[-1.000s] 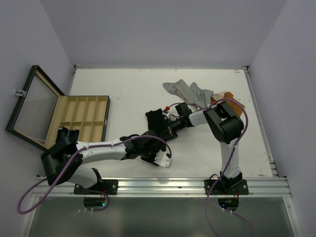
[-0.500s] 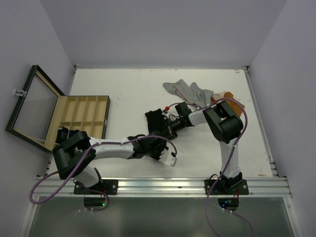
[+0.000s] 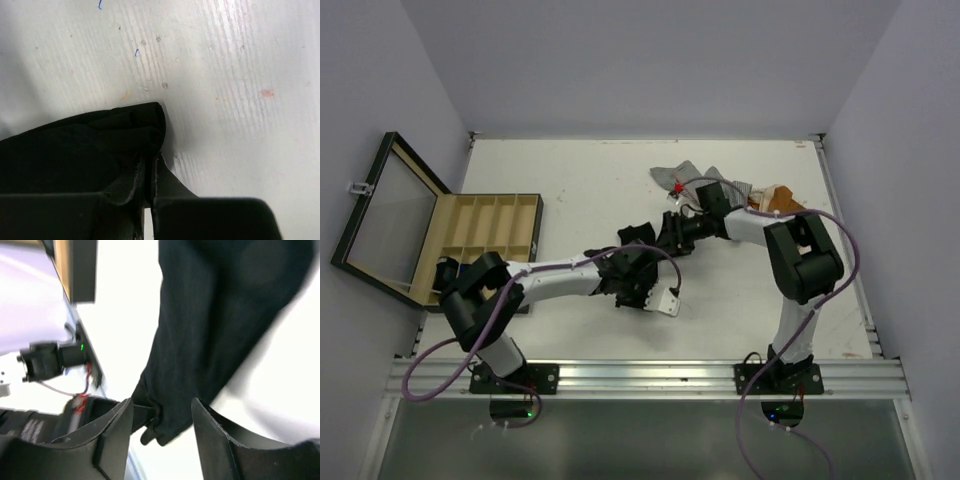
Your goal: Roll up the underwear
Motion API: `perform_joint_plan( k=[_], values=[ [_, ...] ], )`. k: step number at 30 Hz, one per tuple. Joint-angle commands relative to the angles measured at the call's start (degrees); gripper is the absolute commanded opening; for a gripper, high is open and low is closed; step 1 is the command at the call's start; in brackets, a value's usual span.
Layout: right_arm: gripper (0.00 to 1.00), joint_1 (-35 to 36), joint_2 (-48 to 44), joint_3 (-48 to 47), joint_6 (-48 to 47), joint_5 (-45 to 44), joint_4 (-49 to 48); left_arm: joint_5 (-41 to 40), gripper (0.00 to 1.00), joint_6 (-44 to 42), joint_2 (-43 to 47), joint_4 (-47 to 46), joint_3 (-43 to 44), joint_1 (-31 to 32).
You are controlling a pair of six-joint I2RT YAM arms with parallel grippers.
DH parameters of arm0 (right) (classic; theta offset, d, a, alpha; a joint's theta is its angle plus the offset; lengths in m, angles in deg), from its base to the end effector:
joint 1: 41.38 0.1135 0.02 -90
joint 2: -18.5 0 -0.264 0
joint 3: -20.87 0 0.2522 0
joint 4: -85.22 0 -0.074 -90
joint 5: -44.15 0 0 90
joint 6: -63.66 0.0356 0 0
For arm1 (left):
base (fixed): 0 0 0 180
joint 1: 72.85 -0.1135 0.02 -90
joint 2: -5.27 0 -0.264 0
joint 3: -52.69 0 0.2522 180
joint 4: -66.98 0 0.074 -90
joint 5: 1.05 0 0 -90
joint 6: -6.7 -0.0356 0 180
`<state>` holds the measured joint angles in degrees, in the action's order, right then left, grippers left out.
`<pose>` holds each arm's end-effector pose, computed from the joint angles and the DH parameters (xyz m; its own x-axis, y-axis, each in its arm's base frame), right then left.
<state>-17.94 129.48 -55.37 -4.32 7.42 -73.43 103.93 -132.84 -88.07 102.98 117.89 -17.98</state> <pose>0.3326 0.1753 0.1372 -0.9489 -0.1670 -0.2678 -0.3154 0.4676 0.8258 0.1680 -0.2548 0.1606 0.3145 0.8304 -0.4600 0.9488 -0.2591 0.1809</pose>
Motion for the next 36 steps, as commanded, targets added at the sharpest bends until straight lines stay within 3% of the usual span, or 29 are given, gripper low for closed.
perform_joint_plan(
  k=[1,4,9,14,21,27,36],
  values=[
    [0.57,-4.88,-9.17,-3.00,-9.59,-2.83,3.64,14.52,0.00,1.29,-5.52,16.32,4.44,-5.89],
    [0.59,-7.00,-13.93,-1.16,-14.45,-3.09,4.88,20.41,0.00,0.06,-8.86,22.03,9.70,-9.59],
    [0.58,-7.45,-27.88,6.03,-29.38,-2.04,6.64,28.42,0.00,-3.45,-21.87,32.85,20.00,-14.78],
    [0.57,-6.83,-34.06,7.80,-44.13,-1.33,17.62,32.12,0.00,-5.83,-32.93,42.17,31.49,-19.62],
    [0.56,2.48,-39.35,7.37,-57.87,-12.39,27.47,34.33,0.02,-9.35,-45.25,52.90,45.30,-23.58],
    [0.58,13.02,-35.49,5.96,-59.02,-18.90,24.67,33.45,0.03,-7.77,-49.92,53.17,48.23,-24.29],
    [0.63,22.87,-27.93,12.72,-60.17,-25.67,6.22,33.27,0.10,-7.85,-51.68,53.17,47.27,-25.08]
  ],
)
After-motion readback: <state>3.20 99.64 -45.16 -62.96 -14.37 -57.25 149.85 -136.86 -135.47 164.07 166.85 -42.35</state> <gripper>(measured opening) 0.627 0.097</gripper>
